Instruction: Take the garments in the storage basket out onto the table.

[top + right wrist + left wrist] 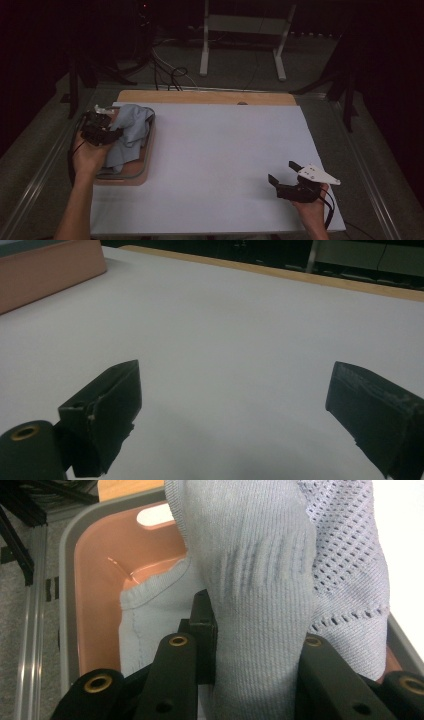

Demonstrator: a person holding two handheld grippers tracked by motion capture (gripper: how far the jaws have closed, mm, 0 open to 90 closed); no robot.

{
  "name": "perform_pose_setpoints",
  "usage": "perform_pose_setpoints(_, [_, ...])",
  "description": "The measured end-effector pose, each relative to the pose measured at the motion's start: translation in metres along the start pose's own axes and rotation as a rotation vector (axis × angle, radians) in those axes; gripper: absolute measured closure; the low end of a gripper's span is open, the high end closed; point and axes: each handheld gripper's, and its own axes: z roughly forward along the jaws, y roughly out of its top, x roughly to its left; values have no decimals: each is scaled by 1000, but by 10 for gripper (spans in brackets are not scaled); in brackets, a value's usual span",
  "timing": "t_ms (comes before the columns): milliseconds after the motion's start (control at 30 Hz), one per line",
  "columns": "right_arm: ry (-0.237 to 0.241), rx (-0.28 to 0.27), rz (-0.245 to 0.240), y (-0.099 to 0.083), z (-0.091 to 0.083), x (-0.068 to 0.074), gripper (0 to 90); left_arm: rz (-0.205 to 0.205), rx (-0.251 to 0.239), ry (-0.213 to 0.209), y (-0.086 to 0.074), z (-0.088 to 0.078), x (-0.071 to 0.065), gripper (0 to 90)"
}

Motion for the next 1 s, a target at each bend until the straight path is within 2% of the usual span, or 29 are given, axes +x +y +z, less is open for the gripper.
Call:
perform_pose_setpoints(300, [0,0,0,0,0,0,78,-5,-24,-11,2,-6,2,746])
perform_pose_setpoints(1000, [6,2,-2,0,1,0,78,19,-74,-28,10,-21,2,746])
